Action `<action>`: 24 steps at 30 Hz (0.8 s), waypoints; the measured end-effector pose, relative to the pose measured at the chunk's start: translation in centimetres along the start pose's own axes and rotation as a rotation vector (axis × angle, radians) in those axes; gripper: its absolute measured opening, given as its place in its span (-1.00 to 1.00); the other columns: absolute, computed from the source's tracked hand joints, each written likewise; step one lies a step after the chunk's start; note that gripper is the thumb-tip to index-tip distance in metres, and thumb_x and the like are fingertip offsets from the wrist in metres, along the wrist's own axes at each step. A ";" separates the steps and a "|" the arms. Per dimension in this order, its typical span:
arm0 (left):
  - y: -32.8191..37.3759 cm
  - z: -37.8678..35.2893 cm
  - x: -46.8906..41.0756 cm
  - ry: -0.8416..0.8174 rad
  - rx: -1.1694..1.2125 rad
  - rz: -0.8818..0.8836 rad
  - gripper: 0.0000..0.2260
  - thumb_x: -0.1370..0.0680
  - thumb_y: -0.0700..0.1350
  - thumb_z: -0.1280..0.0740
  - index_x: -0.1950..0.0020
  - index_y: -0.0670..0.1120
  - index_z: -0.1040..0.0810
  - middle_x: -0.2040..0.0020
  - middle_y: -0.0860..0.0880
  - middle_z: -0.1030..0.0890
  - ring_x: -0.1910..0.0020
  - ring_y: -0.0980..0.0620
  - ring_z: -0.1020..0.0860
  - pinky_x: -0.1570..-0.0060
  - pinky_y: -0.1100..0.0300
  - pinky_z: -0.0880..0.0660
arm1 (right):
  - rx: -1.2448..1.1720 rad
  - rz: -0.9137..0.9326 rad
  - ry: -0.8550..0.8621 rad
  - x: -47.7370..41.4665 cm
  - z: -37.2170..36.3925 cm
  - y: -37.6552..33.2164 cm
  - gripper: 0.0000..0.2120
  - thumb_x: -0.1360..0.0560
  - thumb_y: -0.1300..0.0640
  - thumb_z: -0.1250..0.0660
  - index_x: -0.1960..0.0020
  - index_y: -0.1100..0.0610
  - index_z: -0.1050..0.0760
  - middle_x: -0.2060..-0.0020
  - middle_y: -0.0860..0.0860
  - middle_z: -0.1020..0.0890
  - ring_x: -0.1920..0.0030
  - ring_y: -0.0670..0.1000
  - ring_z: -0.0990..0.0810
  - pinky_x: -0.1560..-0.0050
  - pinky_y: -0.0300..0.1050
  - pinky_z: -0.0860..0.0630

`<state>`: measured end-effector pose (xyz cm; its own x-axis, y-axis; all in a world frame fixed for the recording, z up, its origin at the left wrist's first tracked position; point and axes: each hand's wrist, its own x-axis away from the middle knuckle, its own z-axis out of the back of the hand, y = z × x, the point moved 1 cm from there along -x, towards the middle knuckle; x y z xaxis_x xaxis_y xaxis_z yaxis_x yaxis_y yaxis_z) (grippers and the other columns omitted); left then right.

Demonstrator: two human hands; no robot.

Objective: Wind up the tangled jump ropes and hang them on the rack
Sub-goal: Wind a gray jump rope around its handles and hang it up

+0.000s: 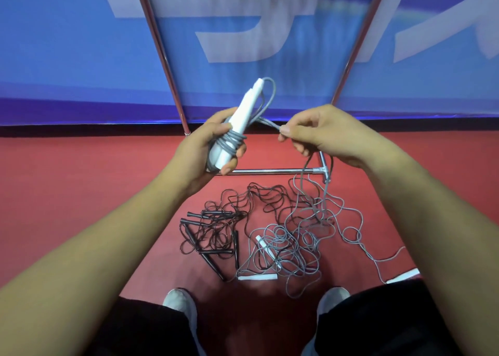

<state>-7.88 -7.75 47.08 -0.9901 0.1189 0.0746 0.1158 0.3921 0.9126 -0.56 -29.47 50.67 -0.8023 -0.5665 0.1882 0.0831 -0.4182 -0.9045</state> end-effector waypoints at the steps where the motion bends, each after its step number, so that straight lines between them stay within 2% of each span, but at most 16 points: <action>1: -0.1 0.2 -0.1 0.020 0.011 0.013 -0.67 -0.57 -0.18 -0.11 -0.32 -0.17 -0.40 0.27 -0.16 -0.53 0.45 -0.03 -0.45 0.56 0.24 -0.27 | 0.028 -0.004 -0.001 0.1 0.0 0.0 -0.84 -0.54 0.11 -0.41 0.07 0.23 -0.64 0.45 0.01 -0.53 0.39 -0.01 -0.46 0.33 -0.19 -0.45; 4: -0.1 0.5 -0.2 0.089 -0.007 0.038 -0.72 -0.60 -0.15 -0.14 -0.24 -0.25 -0.42 0.32 -0.20 -0.50 0.47 -0.07 -0.36 0.53 0.21 -0.32 | 0.113 -0.038 -0.012 0.4 -0.3 0.0 -0.89 -0.50 0.17 -0.47 0.08 0.20 -0.58 0.49 -0.02 -0.54 0.48 -0.05 -0.41 0.42 -0.21 -0.36; 8: -0.1 0.6 -0.4 0.199 -0.037 0.025 -0.74 -0.59 -0.16 -0.19 -0.20 -0.30 -0.44 0.25 -0.20 -0.53 0.37 -0.04 -0.50 0.46 0.18 -0.41 | 0.149 -0.032 -0.029 0.6 -0.6 -0.4 -0.94 -0.54 0.17 -0.42 0.05 0.16 -0.57 0.48 -0.01 -0.54 0.47 -0.02 -0.49 0.42 -0.23 -0.39; 10: 0.0 0.9 -0.5 0.230 -0.182 0.040 -0.77 -0.62 -0.15 -0.21 -0.18 -0.28 -0.45 0.22 -0.17 -0.59 0.34 -0.02 -0.53 0.39 0.20 -0.44 | 0.187 -0.015 -0.067 0.9 -0.7 -0.6 -0.94 -0.56 0.15 -0.39 -0.02 0.12 -0.59 0.49 0.04 -0.51 0.46 -0.01 -0.53 0.43 -0.27 -0.39; 13: 0.1 1.1 -0.2 0.246 -0.454 0.084 -0.86 -0.67 -0.16 -0.21 -0.13 -0.19 -0.50 0.19 -0.14 -0.64 0.39 0.09 -0.54 0.39 0.27 -0.42 | 0.216 0.003 -0.122 1.2 -1.4 -0.8 -0.94 -0.53 0.13 -0.42 -0.01 0.07 -0.62 0.52 -0.02 -0.40 0.49 -0.02 -0.37 0.44 -0.21 -0.28; 16: -0.2 1.0 -0.1 0.220 -0.615 0.082 -0.88 -0.65 -0.17 -0.28 -0.12 -0.18 -0.55 0.17 -0.11 -0.67 0.37 0.19 -0.58 0.36 0.36 -0.45 | 0.321 0.062 -0.132 1.3 -2.2 -1.3 -0.95 -0.50 0.13 -0.46 0.05 0.07 -0.68 0.52 -0.08 -0.37 0.47 -0.10 -0.27 0.41 -0.22 -0.22; 19: -0.4 1.3 -0.3 0.171 -0.815 0.096 -0.86 -0.62 -0.13 -0.35 -0.12 -0.17 -0.59 0.20 -0.07 -0.67 0.37 0.13 -0.56 0.36 0.35 -0.45 | 0.398 0.110 -0.141 1.3 -2.8 -1.6 -0.93 -0.52 0.16 -0.44 0.13 0.12 -0.68 0.60 -0.13 -0.34 0.52 -0.13 -0.27 0.48 -0.32 -0.19; 22: -0.4 1.6 -0.3 0.022 -1.140 0.120 -0.90 -0.61 -0.03 -0.38 -0.09 -0.01 -0.59 0.23 0.01 -0.68 0.32 0.07 -0.63 0.43 0.39 -0.41 | 0.441 0.144 -0.138 1.2 -3.5 -1.5 -0.90 -0.53 0.17 -0.42 0.13 0.12 -0.69 0.57 -0.10 -0.35 0.51 -0.11 -0.28 0.48 -0.30 -0.20; 24: -0.5 1.6 -0.2 -0.079 -1.257 0.159 -0.93 -0.61 -0.04 -0.37 -0.08 0.05 -0.56 0.21 0.04 -0.67 0.26 0.06 -0.67 0.43 0.37 -0.42 | 0.470 0.158 -0.126 1.1 -3.9 -1.5 -0.90 -0.53 0.15 -0.41 0.11 0.13 -0.70 0.50 -0.06 -0.41 0.48 -0.11 -0.31 0.46 -0.29 -0.23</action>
<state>-7.58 -6.47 45.97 -0.9597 0.1562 0.2338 0.0348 -0.7591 0.6501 -3.87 -26.71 50.74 -0.6831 -0.7180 0.1336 0.4780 -0.5779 -0.6615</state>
